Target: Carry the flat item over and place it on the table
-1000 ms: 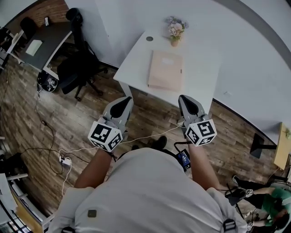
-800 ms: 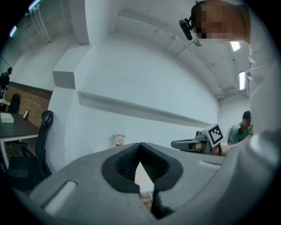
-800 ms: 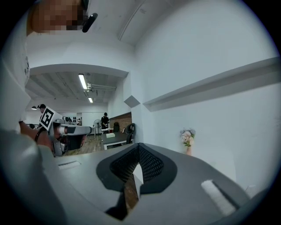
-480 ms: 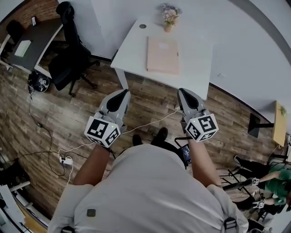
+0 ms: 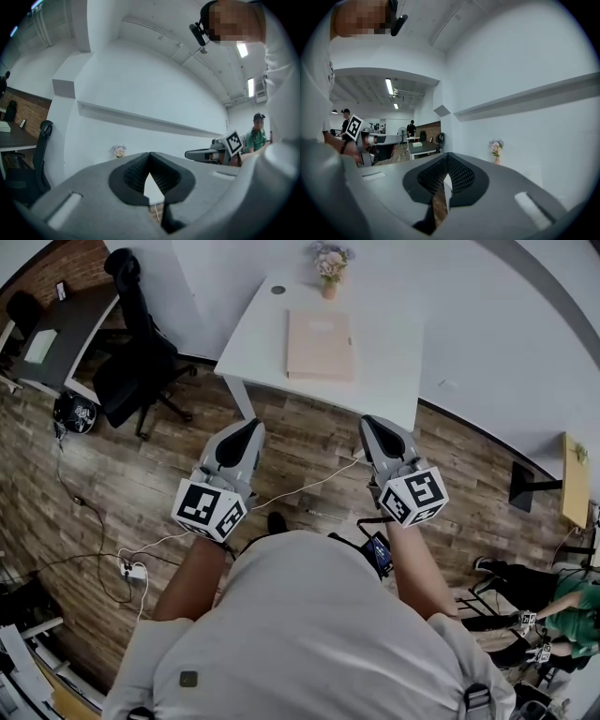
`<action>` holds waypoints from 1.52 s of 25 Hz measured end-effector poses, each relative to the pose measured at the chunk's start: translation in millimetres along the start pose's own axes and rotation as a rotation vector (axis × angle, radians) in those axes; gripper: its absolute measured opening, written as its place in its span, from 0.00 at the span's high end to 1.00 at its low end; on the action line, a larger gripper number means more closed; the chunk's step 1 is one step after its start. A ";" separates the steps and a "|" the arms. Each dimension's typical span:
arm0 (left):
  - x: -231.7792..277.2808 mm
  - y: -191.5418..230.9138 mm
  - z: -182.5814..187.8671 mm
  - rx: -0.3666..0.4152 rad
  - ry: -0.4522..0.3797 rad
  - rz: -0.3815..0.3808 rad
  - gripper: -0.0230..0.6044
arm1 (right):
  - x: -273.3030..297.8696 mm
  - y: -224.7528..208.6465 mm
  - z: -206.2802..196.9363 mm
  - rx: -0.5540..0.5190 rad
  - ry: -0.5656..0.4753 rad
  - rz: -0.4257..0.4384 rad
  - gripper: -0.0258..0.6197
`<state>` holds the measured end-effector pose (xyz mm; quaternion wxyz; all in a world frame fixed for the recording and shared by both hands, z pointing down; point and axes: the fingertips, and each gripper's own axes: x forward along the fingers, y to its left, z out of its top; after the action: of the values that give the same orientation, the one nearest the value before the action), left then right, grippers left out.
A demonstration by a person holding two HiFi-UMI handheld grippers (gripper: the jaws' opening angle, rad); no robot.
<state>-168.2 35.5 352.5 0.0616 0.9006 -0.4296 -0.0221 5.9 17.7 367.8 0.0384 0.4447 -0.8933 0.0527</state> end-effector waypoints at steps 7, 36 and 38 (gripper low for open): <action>6.9 -59.4 -9.1 0.004 0.006 0.023 0.96 | -53.2 -13.7 -6.4 -0.008 0.008 0.041 0.95; -11.5 -227.6 -30.3 0.026 -0.015 0.034 0.96 | -199.9 -16.2 -35.9 -0.016 -0.009 0.108 0.95; -12.4 -225.9 -31.2 0.020 -0.018 0.033 0.96 | -198.3 -13.6 -34.9 -0.019 -0.005 0.110 0.95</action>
<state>1.1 188.7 353.9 0.0493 0.8938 -0.4450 -0.0249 136.8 170.8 380.4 0.0375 0.3948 -0.9169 0.0450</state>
